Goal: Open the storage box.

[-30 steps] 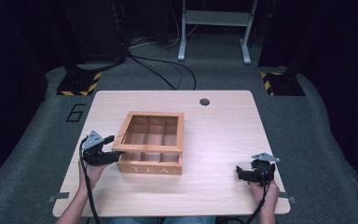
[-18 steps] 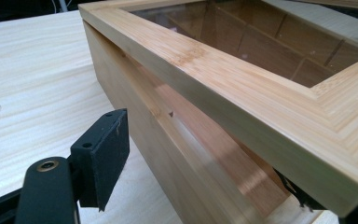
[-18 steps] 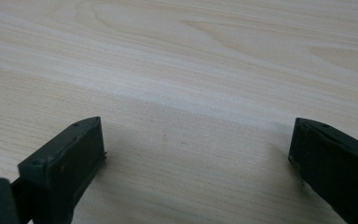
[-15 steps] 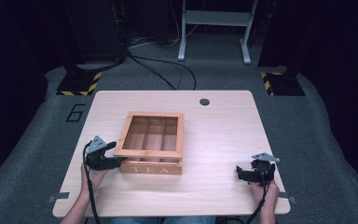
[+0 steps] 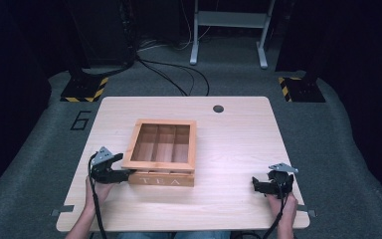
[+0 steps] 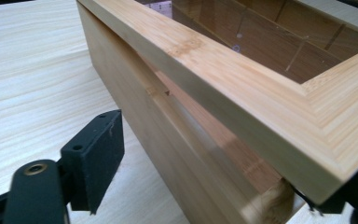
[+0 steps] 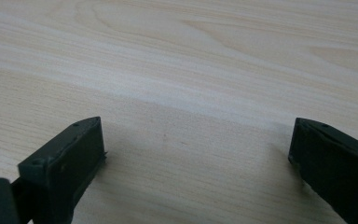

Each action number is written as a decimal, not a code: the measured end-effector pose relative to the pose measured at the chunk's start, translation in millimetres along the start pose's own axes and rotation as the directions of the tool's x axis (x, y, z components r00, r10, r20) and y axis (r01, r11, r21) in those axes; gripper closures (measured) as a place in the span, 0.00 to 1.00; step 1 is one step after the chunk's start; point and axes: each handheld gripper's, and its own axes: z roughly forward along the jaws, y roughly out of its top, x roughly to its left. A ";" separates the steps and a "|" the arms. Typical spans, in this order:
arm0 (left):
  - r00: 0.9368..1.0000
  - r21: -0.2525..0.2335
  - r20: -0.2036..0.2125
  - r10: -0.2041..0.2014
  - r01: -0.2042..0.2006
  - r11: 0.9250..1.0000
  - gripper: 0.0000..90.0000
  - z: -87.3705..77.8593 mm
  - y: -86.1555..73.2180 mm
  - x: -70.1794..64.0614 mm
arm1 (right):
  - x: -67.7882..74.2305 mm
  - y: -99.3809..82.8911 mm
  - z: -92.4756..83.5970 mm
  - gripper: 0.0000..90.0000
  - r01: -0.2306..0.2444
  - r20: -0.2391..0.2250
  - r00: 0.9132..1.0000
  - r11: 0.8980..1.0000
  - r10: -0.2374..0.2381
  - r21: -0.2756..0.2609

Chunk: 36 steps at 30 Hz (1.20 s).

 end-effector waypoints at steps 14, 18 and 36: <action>0.999 0.051 0.035 0.023 -0.025 0.998 0.05 -13.9 -14.6 -3.5 | 0.1 0.0 0.0 0.03 -0.001 0.000 1.000 1.000 0.001 0.000; 0.999 0.062 0.038 -0.022 0.020 0.998 0.02 -12.8 -29.8 -1.7 | 0.0 0.0 0.0 0.03 -0.001 0.001 1.000 1.000 0.001 0.000; 0.990 0.249 -0.133 0.037 -0.003 0.968 0.00 -25.0 -68.1 -3.2 | 0.1 -0.1 -0.2 0.03 -0.002 0.003 1.000 1.000 0.002 0.002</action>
